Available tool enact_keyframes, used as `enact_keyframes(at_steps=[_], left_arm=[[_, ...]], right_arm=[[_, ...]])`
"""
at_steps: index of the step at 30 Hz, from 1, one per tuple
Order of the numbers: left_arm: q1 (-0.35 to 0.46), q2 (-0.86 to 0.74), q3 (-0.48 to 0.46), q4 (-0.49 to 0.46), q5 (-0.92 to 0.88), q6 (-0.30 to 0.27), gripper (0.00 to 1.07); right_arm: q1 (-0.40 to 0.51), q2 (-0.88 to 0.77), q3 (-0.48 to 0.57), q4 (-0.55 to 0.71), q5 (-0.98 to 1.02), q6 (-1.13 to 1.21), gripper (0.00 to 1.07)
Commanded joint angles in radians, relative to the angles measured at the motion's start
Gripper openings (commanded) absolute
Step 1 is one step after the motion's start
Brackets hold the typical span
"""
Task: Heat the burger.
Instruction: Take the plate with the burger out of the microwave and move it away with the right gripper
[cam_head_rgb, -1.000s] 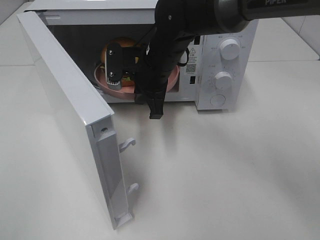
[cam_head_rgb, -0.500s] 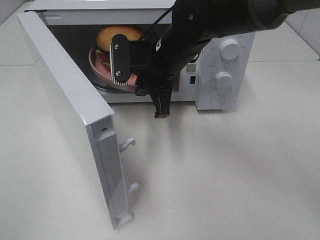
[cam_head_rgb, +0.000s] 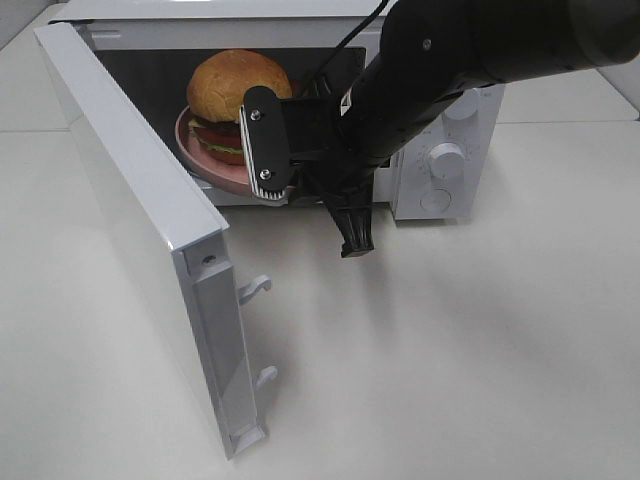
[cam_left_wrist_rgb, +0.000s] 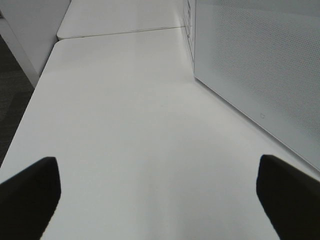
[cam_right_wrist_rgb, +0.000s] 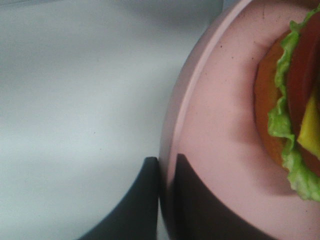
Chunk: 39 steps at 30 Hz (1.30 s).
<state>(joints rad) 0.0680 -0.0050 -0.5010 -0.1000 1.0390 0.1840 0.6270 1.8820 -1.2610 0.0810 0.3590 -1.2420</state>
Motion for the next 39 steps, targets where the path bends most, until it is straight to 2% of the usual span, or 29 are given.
enact_keyframes(at_steps=[1, 21, 26, 39], left_arm=[[0.000, -0.021, 0.003, -0.006, -0.003, -0.003, 1.01], [0.000, -0.021, 0.003, -0.006, -0.003, -0.003, 1.01], [0.000, -0.021, 0.003, -0.006, -0.003, -0.003, 1.01], [0.000, -0.021, 0.003, -0.006, -0.003, -0.003, 1.01]], right_arm=[[-0.018, -0.066, 0.025, -0.012, -0.053, 0.030, 0.00], [0.005, -0.219, 0.133, -0.024, 0.024, 0.068, 0.00], [0.005, -0.302, 0.208, -0.054, 0.021, 0.087, 0.00], [0.017, -0.449, 0.317, -0.081, 0.055, 0.124, 0.00]])
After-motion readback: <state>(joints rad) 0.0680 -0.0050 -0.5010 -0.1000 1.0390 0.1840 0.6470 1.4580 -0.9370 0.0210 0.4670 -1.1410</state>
